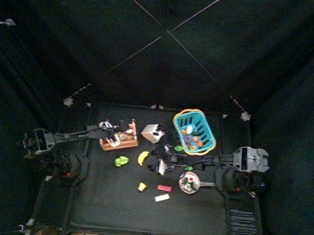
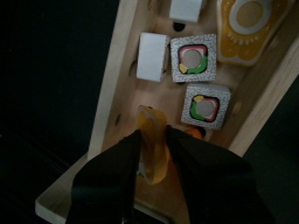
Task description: Place squash half on table
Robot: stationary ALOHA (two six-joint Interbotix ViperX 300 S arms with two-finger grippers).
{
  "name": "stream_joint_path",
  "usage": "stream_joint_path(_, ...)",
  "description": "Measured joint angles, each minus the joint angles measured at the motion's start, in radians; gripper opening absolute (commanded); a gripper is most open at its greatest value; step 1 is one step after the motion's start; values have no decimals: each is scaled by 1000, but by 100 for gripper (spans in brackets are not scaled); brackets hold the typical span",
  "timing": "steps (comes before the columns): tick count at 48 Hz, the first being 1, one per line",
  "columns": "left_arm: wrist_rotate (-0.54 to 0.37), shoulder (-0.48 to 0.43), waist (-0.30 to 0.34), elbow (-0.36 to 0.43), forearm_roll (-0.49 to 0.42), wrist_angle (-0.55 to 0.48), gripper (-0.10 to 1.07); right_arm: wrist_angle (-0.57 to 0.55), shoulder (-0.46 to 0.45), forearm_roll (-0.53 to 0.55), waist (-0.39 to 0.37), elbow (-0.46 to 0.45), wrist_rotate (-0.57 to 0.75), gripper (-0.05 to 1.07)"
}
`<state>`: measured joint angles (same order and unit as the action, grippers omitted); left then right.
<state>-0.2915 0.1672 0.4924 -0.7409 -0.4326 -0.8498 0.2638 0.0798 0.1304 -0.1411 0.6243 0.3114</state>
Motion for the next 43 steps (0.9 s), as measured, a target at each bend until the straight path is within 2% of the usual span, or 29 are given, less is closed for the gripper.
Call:
stream_joint_path(8,0,5,-8,-2,0,0,69,-14,-31,2,0,0,0,103)
stream_joint_path(13,0,21,-35,0,0,0,69,-14,-66,-2,0,8,0,103)
stream_joint_path(18,0,64,-103,-2,-3,-9,69,-14,-109,-17,0,31,0,103)
stream_joint_path(22,0,127,-178,-2,-12,-18,69,-14,-152,-29,-2,54,0,103)
stream_joint_path(32,-2,281,-310,-32,-12,2,69,-3,-230,-41,-2,104,0,103)
stream_joint_path(38,6,359,-411,-104,-11,107,69,2,-247,-43,0,137,0,103)
stream_joint_path(43,8,385,-485,-189,-11,281,69,2,-253,-52,0,146,2,103)
